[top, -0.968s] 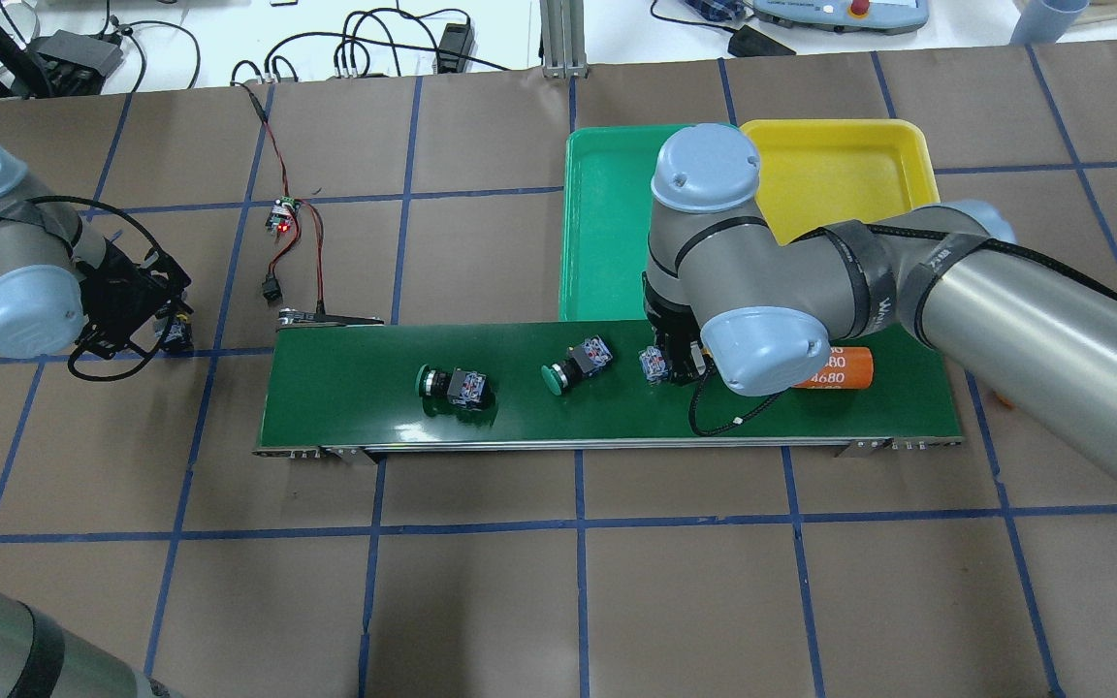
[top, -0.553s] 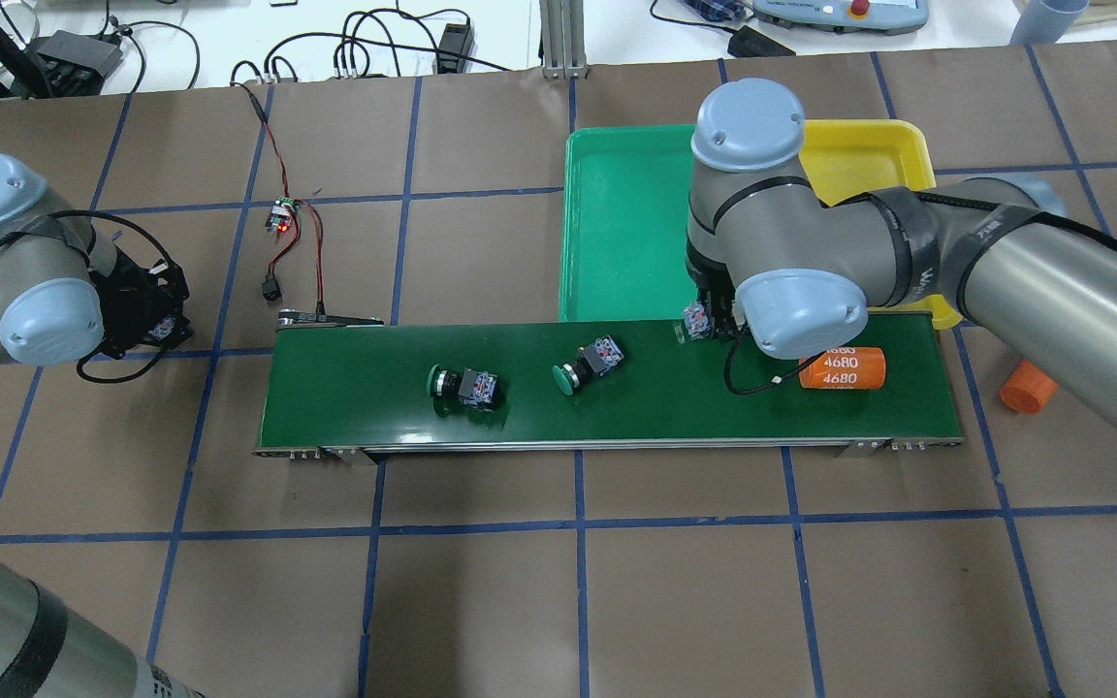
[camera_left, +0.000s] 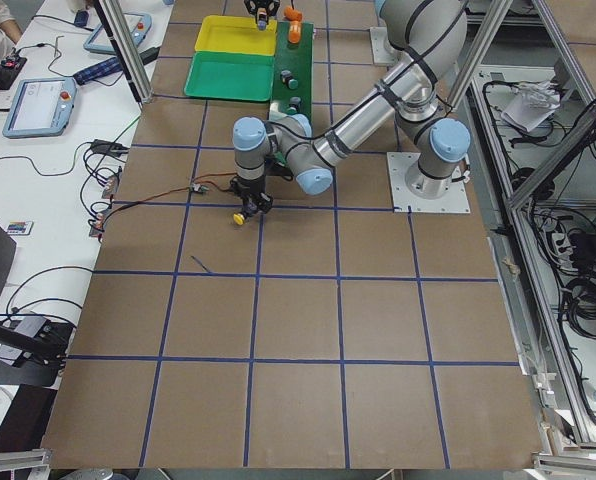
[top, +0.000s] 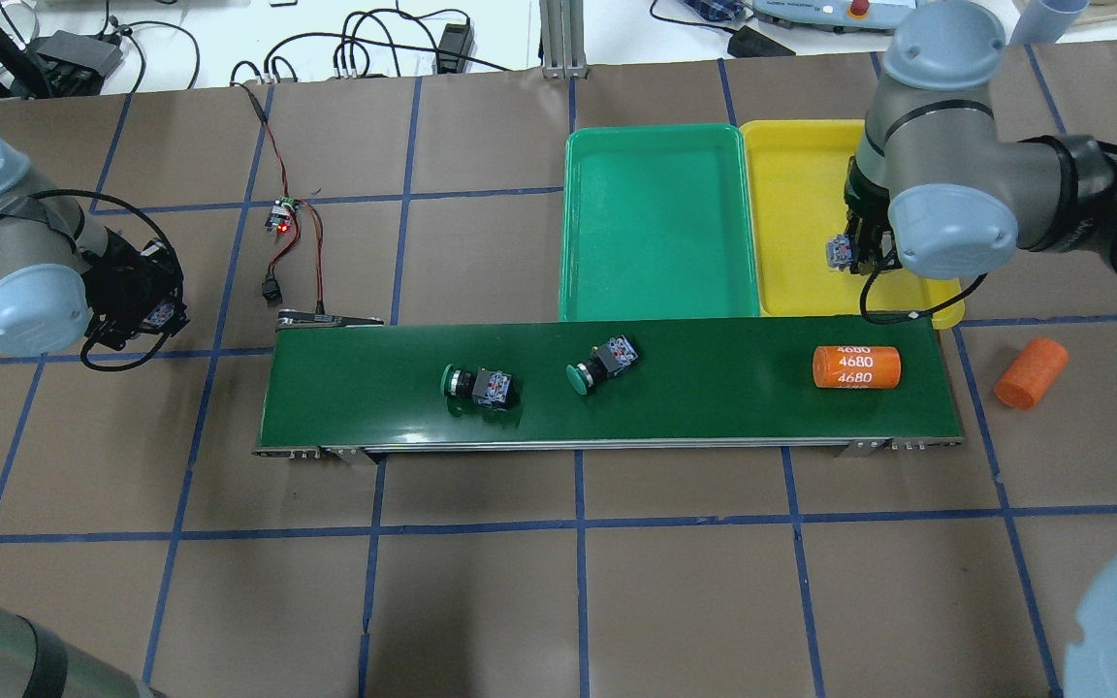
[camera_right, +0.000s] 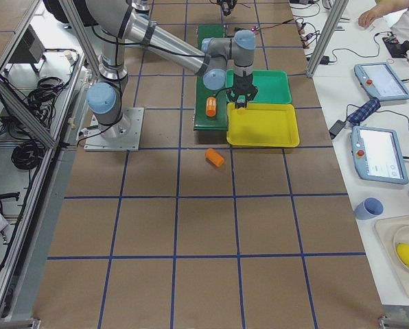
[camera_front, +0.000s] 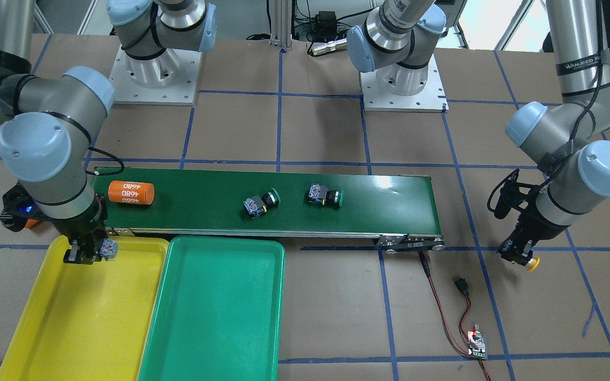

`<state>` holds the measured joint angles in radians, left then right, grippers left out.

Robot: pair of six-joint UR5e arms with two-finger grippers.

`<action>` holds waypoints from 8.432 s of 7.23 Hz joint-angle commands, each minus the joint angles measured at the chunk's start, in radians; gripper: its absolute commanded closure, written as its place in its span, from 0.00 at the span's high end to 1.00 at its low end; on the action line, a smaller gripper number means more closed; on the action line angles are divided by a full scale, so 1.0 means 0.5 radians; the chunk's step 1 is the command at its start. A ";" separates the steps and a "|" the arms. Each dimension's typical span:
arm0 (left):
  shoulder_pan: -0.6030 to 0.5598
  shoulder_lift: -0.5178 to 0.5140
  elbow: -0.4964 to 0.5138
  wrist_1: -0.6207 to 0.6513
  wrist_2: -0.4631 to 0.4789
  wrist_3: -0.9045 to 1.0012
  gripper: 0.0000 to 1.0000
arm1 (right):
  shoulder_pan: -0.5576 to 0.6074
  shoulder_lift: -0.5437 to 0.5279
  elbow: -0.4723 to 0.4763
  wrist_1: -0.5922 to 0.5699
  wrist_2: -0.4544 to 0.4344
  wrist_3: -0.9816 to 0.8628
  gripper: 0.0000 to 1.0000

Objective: Sort buttons by color to trays
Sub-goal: 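Lift yellow-capped button into yellow tray with right gripper while left returns, then open right gripper over yellow tray while left gripper sets a button on belt, then raise left gripper away while right gripper grasps a green-capped button on belt, then carry the green-capped button with right gripper into green tray and release, then return right gripper to belt and grasp the next green-capped button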

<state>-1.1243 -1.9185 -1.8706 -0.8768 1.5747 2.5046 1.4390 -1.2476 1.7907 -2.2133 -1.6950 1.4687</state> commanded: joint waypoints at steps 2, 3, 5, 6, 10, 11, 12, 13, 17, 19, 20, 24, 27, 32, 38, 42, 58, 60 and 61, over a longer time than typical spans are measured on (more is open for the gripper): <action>-0.376 0.354 -0.014 -0.555 -0.084 -0.962 0.00 | -0.065 0.178 -0.071 -0.212 0.116 0.026 0.00; -0.545 0.428 -0.014 -0.617 -0.081 -1.260 0.02 | -0.040 0.173 -0.078 -0.212 0.120 0.075 0.11; -0.904 0.475 -0.069 -0.658 -0.103 -1.837 0.06 | 0.015 0.185 -0.066 -0.215 0.272 0.051 0.61; -0.996 0.426 -0.112 -0.594 -0.097 -2.025 0.13 | 0.015 0.188 -0.062 -0.215 0.303 0.036 1.00; -1.004 0.456 -0.183 -0.526 -0.103 -2.196 0.89 | 0.094 0.060 -0.047 -0.163 0.298 -0.035 1.00; -0.997 0.496 -0.149 -0.544 -0.103 -2.208 0.89 | 0.159 -0.020 -0.041 -0.041 0.298 -0.005 1.00; -1.000 0.511 -0.009 -0.611 -0.100 -2.269 0.89 | 0.229 -0.057 -0.017 0.005 0.301 0.008 1.00; -1.003 0.524 0.223 -0.964 -0.094 -2.409 0.89 | 0.291 -0.073 0.014 0.006 0.304 0.008 1.00; -0.991 0.567 0.740 -1.293 -0.100 -3.637 0.91 | 0.481 -0.039 0.085 0.012 0.472 0.177 1.00; -0.955 0.606 0.738 -1.269 -0.072 -4.269 1.00 | 0.481 -0.039 0.247 -0.022 0.476 0.149 1.00; -0.915 0.631 0.750 -1.281 -0.066 -4.455 1.00 | 0.481 -0.057 0.253 -0.022 0.475 0.143 1.00; -0.893 0.665 0.774 -1.287 -0.060 -5.049 1.00 | 0.500 -0.167 0.263 0.179 0.475 0.140 1.00; -0.896 0.662 0.808 -1.278 -0.069 -5.052 1.00 | 0.555 -0.159 0.263 0.254 0.479 0.143 1.00; -0.893 0.656 0.793 -1.244 -0.081 -5.034 1.00 | 0.525 -0.159 0.330 0.279 0.469 -0.007 0.00; -0.893 0.659 0.768 -1.198 -0.078 -5.028 1.00 | 0.411 0.082 -0.221 0.325 0.448 -0.109 0.00; -0.893 0.659 0.765 -1.198 -0.078 -5.028 1.00 | 0.432 0.412 -0.376 0.181 0.479 -0.075 0.60; -0.893 0.659 0.753 -1.170 -0.072 -5.028 1.00 | 0.540 -0.214 0.312 0.478 0.488 0.401 1.00; -0.893 0.662 0.756 -1.170 -0.069 -5.025 1.00 | 0.540 -0.199 0.318 0.481 0.482 0.394 1.00; -0.893 0.659 0.756 -1.170 -0.069 -5.025 1.00 | 0.540 -0.199 0.339 0.478 0.482 0.388 0.80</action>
<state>-1.5708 -1.5890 -1.4927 -1.4619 1.5398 -0.0079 1.7088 -1.3485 1.9503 -1.9731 -1.4530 1.6660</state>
